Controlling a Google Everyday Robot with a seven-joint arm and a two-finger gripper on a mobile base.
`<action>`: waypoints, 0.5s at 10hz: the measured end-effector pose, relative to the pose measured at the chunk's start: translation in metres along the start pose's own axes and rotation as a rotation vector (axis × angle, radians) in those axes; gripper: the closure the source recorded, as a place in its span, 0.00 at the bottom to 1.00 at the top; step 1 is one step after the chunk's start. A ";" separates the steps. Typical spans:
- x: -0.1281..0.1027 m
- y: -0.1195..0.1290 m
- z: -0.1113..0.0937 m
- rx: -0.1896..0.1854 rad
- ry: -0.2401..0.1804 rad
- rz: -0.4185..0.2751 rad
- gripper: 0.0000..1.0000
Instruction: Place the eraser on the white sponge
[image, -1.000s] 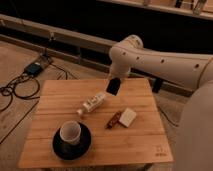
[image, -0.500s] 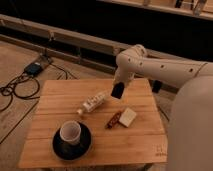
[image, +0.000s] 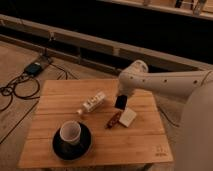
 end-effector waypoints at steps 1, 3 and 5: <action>0.010 -0.002 0.001 0.008 0.005 -0.008 1.00; 0.022 -0.001 -0.002 0.017 0.009 -0.019 1.00; 0.035 -0.004 -0.002 0.039 0.043 -0.003 1.00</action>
